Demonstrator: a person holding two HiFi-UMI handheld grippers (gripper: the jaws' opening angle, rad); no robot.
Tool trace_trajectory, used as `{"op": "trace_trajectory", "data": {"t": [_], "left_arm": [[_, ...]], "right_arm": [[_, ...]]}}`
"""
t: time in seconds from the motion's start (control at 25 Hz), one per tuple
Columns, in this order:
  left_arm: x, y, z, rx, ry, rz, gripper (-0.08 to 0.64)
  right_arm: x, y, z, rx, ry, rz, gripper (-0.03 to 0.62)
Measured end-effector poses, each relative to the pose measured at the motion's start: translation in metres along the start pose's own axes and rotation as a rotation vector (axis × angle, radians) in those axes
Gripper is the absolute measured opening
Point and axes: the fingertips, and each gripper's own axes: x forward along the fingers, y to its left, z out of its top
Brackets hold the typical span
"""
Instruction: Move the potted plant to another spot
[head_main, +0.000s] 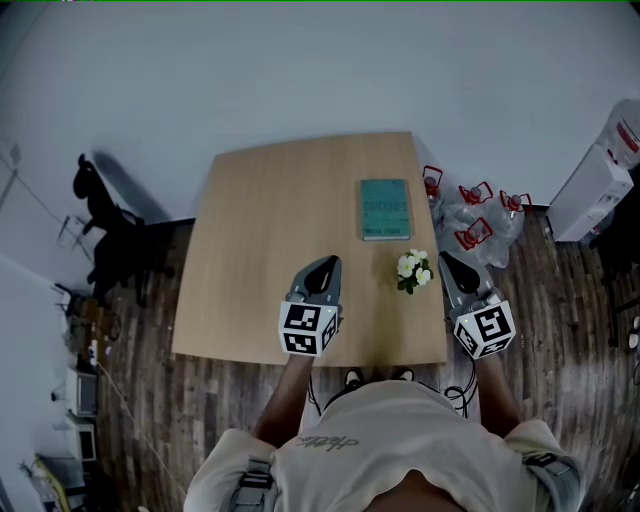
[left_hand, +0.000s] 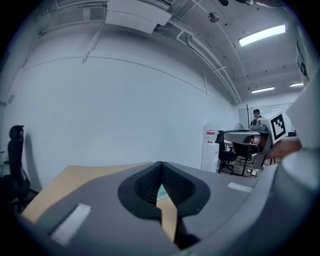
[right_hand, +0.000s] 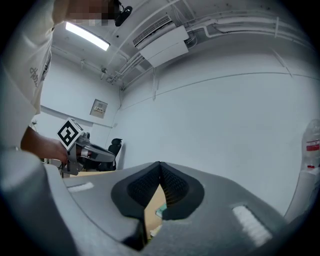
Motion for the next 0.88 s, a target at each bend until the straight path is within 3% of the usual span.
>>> {"op": "trace_trajectory", "data": {"t": [0.88], "left_arm": [[-0.001, -0.013, -0.019, -0.024, 0.032, -0.054, 0.011]], "right_arm": [[-0.025, 0.012, -0.021, 0.054, 0.034, -0.019, 0.002]]}}
